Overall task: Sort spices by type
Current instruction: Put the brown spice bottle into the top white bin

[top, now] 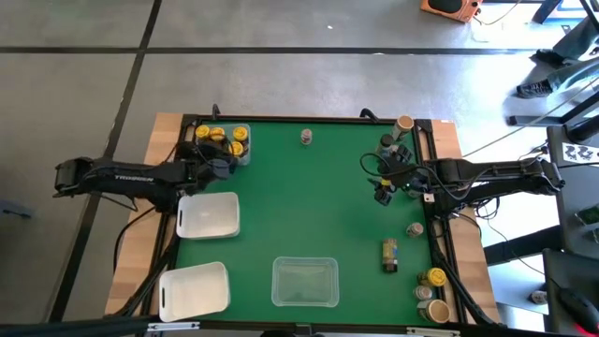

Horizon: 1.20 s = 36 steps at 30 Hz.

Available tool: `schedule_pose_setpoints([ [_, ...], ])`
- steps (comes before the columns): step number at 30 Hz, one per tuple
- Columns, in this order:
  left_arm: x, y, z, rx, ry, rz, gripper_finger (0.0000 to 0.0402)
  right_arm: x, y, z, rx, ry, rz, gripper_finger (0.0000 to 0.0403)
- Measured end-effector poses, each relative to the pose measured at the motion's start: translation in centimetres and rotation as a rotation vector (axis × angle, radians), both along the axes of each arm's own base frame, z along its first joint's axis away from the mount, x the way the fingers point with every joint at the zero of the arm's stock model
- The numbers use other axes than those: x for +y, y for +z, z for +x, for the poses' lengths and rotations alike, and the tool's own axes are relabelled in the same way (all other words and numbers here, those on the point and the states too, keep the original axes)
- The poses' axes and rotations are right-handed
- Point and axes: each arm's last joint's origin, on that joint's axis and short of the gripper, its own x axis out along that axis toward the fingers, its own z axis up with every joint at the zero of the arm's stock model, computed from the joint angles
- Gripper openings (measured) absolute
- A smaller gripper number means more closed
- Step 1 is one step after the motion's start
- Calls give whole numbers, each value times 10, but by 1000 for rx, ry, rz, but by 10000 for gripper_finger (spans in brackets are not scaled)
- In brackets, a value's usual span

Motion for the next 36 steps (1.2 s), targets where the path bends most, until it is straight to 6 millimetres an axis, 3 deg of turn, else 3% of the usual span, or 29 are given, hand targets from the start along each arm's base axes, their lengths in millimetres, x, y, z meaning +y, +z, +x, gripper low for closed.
schedule_pose_setpoints([
  [7, -2, 61, 17, -109, -180, 7, 335, 0, 0, 0, -2, -4, 3, 309],
  [13, -6, 76, 34, -259, -524, -59, 335, -2, 11, -3, -5, -71, -34, 309],
  [18, -12, 71, 54, -352, -799, -94, 335, -1, 33, -7, -9, -55, 16, 309],
  [23, -20, 56, 79, -408, -1028, -74, 335, 4, 39, -7, -21, 27, 170, 309],
  [29, -30, 29, 106, -369, -1105, -94, 335, 8, 35, -9, -1, 47, 371, 309],
  [36, -43, 28, 124, -376, -1154, -107, 335, 34, 33, -12, 29, 102, 512, 309],
])
